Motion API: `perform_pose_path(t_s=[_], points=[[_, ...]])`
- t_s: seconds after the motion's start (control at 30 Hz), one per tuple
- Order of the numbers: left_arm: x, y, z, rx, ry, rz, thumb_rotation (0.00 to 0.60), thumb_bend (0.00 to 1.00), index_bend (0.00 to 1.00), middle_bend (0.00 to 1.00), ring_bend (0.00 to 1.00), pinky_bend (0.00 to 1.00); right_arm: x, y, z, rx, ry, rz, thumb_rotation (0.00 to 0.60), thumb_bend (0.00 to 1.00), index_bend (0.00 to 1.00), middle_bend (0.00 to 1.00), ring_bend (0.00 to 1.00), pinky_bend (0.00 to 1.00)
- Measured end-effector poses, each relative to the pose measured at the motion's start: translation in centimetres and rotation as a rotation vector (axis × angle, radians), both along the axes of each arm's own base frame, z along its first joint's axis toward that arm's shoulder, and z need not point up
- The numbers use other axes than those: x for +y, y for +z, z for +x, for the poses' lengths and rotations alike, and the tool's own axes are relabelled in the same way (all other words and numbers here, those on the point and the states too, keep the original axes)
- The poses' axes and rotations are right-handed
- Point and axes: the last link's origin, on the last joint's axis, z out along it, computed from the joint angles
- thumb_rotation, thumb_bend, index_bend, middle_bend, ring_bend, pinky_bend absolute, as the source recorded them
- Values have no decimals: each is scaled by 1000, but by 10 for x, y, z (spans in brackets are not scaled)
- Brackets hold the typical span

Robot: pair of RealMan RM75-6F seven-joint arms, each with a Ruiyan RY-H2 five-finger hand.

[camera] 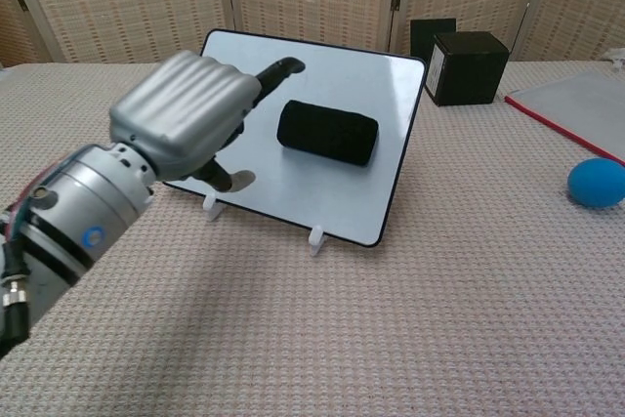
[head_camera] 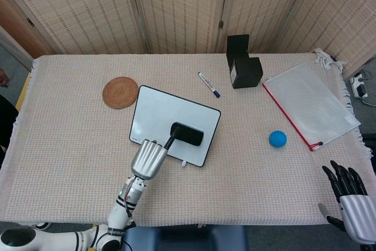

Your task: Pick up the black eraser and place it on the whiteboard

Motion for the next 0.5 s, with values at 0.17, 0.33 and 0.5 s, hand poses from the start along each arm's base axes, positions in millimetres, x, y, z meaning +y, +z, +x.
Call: perform_pose_path(t_s=[0.17,0.33,0.5], points=[[-38,54,-60,-31,118,-7,600,243,2,189,175,245,0,-5,3,6,24,29,600,334,0,0,23,0],[-99,106,-131,-73,275,-5,600,238,0,39,2,2,-1,-10,4,-1,46,53,600,334,0,0,0,0],[-145,133,-169,-217,354,18,600,239,0,20,0,0,4,-14,9,1,83,66,600,334,0,0,0,0]])
